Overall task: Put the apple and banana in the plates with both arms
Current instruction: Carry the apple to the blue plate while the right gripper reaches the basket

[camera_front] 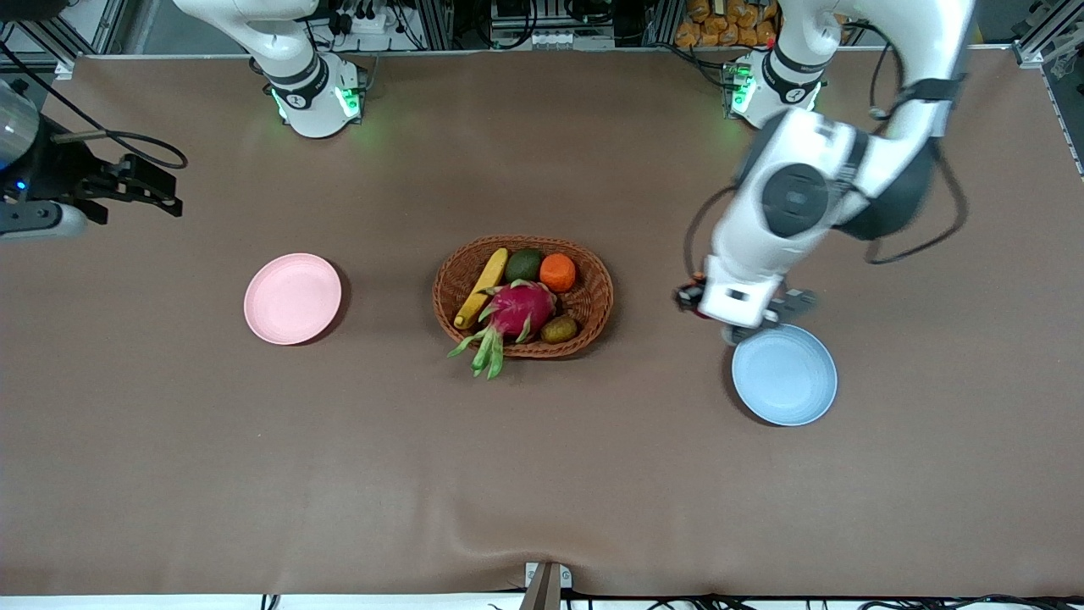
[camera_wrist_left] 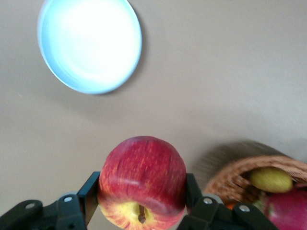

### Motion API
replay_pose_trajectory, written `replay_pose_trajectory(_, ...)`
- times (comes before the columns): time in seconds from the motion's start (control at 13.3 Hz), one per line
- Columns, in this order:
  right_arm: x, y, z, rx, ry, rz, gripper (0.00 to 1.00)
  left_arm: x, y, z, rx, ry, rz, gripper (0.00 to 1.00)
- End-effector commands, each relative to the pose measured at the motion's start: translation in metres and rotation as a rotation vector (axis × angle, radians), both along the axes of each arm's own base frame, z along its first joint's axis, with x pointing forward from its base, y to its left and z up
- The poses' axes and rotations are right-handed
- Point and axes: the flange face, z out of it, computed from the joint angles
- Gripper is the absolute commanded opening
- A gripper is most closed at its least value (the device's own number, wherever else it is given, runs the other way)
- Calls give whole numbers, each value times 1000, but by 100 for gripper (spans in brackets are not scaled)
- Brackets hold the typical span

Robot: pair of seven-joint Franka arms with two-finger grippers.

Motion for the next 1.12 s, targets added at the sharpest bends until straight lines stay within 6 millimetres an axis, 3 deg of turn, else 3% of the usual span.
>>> replay_pose_trajectory(0.0,3,26,-28,39,75,-139,100,13,54,0,2,16,-64,0)
replay_pose_trajectory(0.22,8,60,-74,72,170,-313,100,35,121,-18,-18,40,-108,0)
replay_pose_trajectory(0.45,5,85,-129,136,225,-383,100,52,170,-58,-41,63,-113,0)
replay_pose_trajectory(0.75,5,147,-206,94,282,-530,100,64,182,-114,-53,101,-110,0)
replay_pose_trajectory(1.05,1,219,-281,78,295,-620,100,76,178,-146,-34,100,-132,0)
